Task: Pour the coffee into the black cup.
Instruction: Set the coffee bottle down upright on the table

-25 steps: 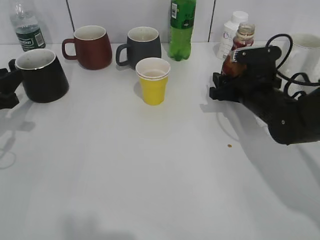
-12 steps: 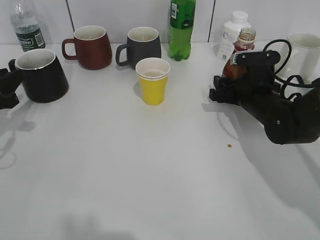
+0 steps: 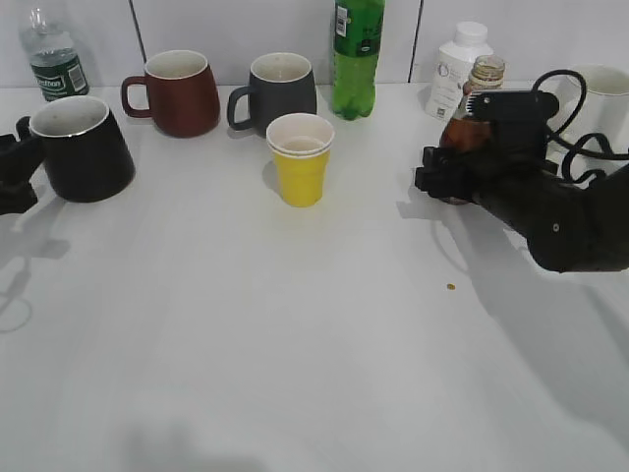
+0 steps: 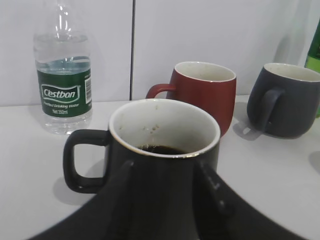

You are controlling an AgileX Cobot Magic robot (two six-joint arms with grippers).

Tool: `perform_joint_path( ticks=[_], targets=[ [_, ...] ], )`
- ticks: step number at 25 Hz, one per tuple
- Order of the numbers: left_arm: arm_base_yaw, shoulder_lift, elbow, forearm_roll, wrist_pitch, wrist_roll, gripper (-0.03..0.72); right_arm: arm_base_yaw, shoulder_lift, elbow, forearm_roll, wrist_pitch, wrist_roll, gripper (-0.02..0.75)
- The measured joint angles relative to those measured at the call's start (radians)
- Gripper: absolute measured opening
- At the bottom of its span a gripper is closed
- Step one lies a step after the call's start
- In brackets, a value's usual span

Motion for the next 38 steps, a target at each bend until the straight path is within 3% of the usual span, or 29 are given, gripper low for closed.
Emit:
perform_joint_path(
  ticks=[20,32,38],
  targets=[
    [0.0,0.001,0.0,0.0,0.03,0.0,0.298,0.0,-0.072,0.04,0.018,0.143,-0.004,0.579],
    [0.0,0.001,0.0,-0.003,0.084,-0.05,0.479,0.0,-0.101,0.064,0.021,0.174,-0.016,0.58],
    [0.0,0.0,0.0,0.007,0.085,-0.084,0.507,0.0,-0.102,0.064,0.045,0.258,-0.028,0.603]
  ],
)
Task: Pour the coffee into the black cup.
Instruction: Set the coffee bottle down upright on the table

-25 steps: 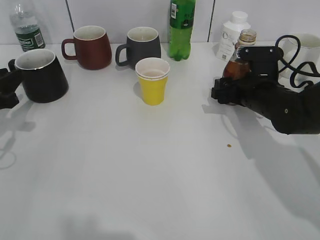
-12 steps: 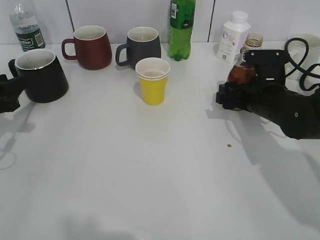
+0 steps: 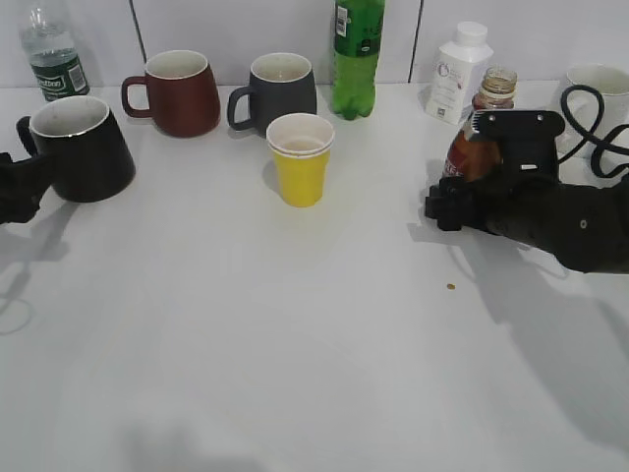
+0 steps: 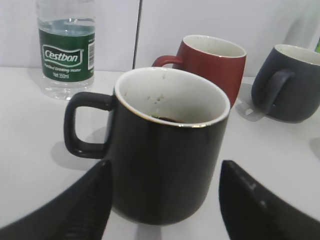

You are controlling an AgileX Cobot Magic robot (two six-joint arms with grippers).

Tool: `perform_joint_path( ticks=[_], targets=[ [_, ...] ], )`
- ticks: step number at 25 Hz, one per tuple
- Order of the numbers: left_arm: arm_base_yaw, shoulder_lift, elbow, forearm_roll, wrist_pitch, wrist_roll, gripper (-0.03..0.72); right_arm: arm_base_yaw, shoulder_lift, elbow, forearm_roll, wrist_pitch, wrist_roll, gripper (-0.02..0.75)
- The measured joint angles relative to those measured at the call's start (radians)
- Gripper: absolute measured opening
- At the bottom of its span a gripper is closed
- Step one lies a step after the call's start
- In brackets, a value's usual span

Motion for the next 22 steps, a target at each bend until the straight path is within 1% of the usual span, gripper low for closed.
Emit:
perform_joint_path(
  ticks=[11,15,19,22],
  targets=[
    [0.0,0.0,0.0,0.02,0.001,-0.015,0.509,0.0,-0.033,0.001,0.011,0.028,-0.037,0.603],
    [0.0,0.0,0.0,0.02,0.001,-0.023,0.509,0.0,-0.073,0.001,0.016,0.083,-0.039,0.603],
    [0.0,-0.002,0.0,0.028,0.022,-0.07,0.509,0.0,-0.111,0.001,0.032,0.161,-0.04,0.603],
    [-0.003,-0.025,0.0,0.033,0.097,-0.131,0.509,0.0,-0.142,0.002,0.049,0.22,-0.04,0.603]
  ],
)
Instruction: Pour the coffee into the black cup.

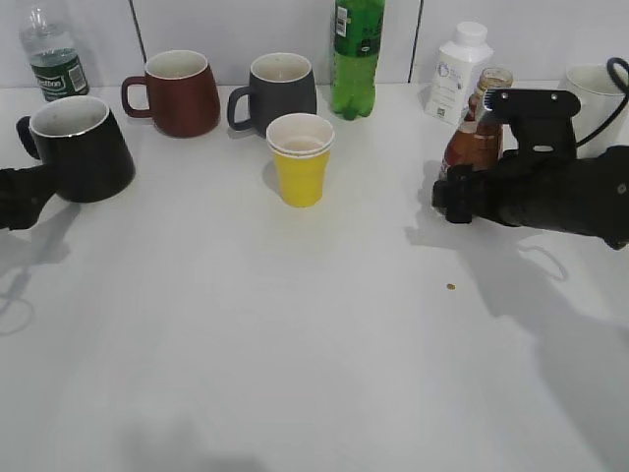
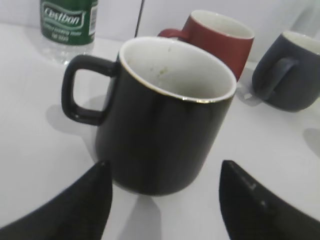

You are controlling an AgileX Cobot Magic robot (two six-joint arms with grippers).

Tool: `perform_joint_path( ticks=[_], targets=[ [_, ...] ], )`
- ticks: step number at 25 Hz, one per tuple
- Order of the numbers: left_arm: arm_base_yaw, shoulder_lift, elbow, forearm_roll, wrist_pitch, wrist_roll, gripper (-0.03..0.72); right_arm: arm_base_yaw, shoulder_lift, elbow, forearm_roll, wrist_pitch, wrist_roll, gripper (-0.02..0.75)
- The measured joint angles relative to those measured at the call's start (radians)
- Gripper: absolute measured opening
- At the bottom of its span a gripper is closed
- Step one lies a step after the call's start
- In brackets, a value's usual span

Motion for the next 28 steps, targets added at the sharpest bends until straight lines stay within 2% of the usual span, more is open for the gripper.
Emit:
perform_joint_path(
  ticks=[5,11,22,28],
  targets=[
    [-0.053,-0.083,0.0,-0.002,0.138,-0.034,0.509,0.0,-0.041,0.0,0.008,0.103,0.0,0.602],
    [-0.142,-0.198,0.0,0.002,0.386,-0.143,0.509,0.0,-0.099,0.0,0.01,0.289,0.0,0.599],
    [-0.286,-0.403,-0.019,-0.006,0.821,-0.248,0.508,0.0,-0.274,-0.018,-0.025,0.584,-0.001,0.596],
    [-0.422,-0.492,-0.178,-0.188,1.256,-0.254,0.496,0.0,-0.337,-0.096,-0.081,0.771,-0.001,0.596]
  ],
)
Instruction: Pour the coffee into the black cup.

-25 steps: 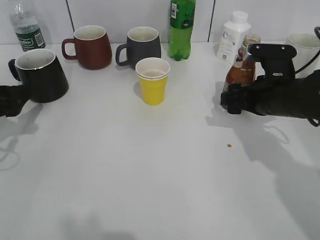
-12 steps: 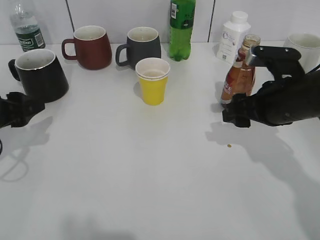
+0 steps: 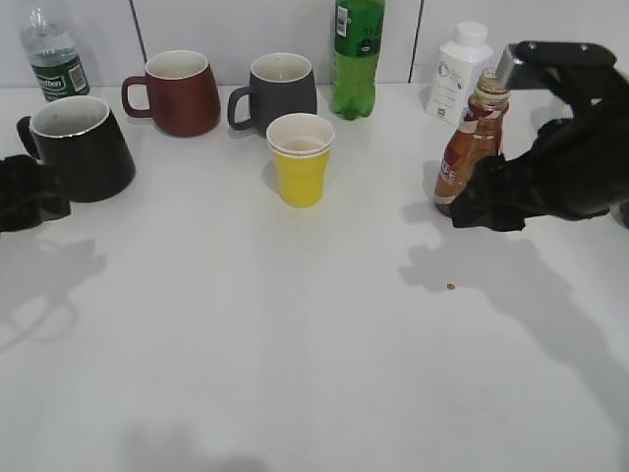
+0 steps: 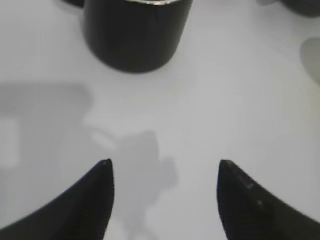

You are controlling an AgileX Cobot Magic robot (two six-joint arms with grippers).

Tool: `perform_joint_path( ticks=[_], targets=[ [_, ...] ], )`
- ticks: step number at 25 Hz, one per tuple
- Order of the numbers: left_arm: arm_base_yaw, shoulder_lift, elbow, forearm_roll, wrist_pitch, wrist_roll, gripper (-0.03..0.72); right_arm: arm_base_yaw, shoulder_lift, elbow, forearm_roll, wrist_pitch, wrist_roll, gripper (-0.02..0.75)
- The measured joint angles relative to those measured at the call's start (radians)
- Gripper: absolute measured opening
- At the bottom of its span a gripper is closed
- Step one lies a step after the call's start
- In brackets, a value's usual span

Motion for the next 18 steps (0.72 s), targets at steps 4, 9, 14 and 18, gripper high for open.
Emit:
perform_joint_path(
  ticks=[4,9,14,18],
  targets=[
    [-0.071,-0.033,-0.14,-0.044,0.302,0.042,0.451,0.0,-0.06,-0.038,-0.059,0.094,0.027,0.595],
    [-0.118,-0.104,-0.228,-0.084,0.506,0.231,0.43,0.0,-0.166,-0.046,-0.091,0.197,0.071,0.595],
    [-0.119,-0.255,-0.231,-0.134,0.607,0.376,0.428,0.0,-0.309,-0.047,-0.095,0.315,0.097,0.595],
    [-0.121,-0.42,-0.23,-0.142,0.653,0.434,0.428,0.0,-0.441,-0.046,-0.106,0.379,0.133,0.595]
  ],
)
